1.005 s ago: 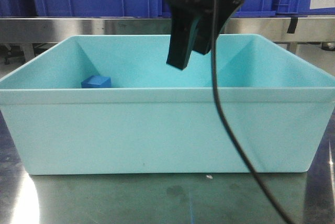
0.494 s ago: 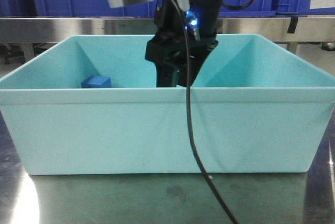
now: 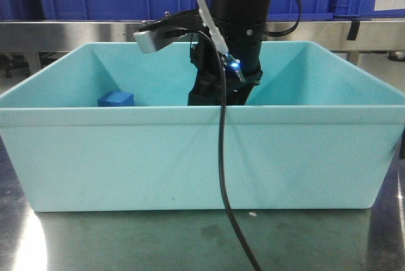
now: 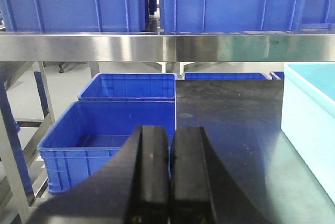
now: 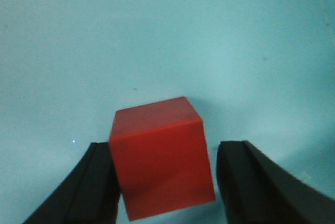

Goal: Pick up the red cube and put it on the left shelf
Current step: 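Lower the right gripper into the teal bin over the red cube, then close the right gripper on the red cube and lift it out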

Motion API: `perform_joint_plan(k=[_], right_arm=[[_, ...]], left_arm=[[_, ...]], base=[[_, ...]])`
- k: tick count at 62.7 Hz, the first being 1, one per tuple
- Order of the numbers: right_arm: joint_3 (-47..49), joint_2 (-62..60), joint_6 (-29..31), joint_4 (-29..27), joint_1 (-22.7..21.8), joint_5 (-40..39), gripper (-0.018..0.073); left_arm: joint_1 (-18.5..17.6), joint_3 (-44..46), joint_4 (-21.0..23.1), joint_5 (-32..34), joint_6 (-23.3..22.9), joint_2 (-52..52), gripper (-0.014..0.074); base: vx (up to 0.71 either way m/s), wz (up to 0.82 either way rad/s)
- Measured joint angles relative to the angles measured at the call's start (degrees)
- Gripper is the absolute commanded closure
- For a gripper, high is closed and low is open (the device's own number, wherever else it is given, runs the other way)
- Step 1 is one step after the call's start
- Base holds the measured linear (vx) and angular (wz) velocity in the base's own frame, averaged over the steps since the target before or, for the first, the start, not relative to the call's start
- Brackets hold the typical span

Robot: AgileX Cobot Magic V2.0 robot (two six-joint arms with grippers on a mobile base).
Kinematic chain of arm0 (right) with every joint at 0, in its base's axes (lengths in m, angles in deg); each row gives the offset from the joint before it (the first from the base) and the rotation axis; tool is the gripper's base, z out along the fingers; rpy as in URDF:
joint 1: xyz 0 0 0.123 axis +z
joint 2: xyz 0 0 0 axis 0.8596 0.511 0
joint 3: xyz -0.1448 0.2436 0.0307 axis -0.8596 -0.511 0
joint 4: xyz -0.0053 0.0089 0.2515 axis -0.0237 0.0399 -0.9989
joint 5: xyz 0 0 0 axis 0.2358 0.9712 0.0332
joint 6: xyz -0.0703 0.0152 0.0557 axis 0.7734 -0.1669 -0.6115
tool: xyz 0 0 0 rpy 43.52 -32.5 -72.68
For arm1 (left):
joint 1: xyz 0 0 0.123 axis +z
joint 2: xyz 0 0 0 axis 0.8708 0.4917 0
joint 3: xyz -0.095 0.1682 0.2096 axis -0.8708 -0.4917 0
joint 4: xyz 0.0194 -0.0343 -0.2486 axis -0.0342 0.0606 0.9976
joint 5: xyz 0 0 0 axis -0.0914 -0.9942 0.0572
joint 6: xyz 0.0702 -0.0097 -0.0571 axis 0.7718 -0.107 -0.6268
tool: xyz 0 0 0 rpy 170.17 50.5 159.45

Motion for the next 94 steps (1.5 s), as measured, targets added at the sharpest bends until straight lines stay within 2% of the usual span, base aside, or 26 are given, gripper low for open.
perform_joint_plan(k=[8, 18, 26, 39, 49, 54, 62, 72, 94], right_arm=[[0.0, 0.0, 0.0, 0.1, 0.0, -0.3, 0.0335], [0.0, 0.0, 0.0, 0.1, 0.0, -0.4, 0.0447], [1.2, 0.0, 0.0, -0.7, 0.0, 0.3, 0.0466], [1.9, -3.3, -0.6, -7.1, -0.7, 1.1, 0.0466], [1.9, -7.9, -3.1, -13.5, -4.2, 1.2, 0.0466], [1.9, -10.5, -4.2, -14.9, -6.3, 1.2, 0.0473], [1.0, -16.4, -6.2, -15.4, -9.7, 0.7, 0.054], [-5.8, -26.0, -8.0, -15.8, -13.1, -2.5, 0.0536], [-33.1, -52.8, -8.7, -15.7, -21.5, -10.8, 0.0536]], left_arm=[[0.0, 0.0, 0.0, 0.0, 0.0, 0.0, 0.0506], [0.0, 0.0, 0.0, 0.0, 0.0, 0.0, 0.0506], [0.0, 0.0, 0.0, 0.0, 0.0, 0.0, 0.0506], [0.0, 0.0, 0.0, 0.0, 0.0, 0.0, 0.0506], [0.0, 0.0, 0.0, 0.0, 0.0, 0.0, 0.0506], [0.0, 0.0, 0.0, 0.0, 0.0, 0.0, 0.0506], [0.0, 0.0, 0.0, 0.0, 0.0, 0.0, 0.0506], [0.0, 0.0, 0.0, 0.0, 0.0, 0.0, 0.0506], [0.0, 0.0, 0.0, 0.0, 0.0, 0.0, 0.0506]], base=[[0.0, 0.0], [0.0, 0.0], [0.0, 0.0], [0.0, 0.0], [0.0, 0.0], [0.0, 0.0], [0.0, 0.0], [0.0, 0.0], [0.0, 0.0]])
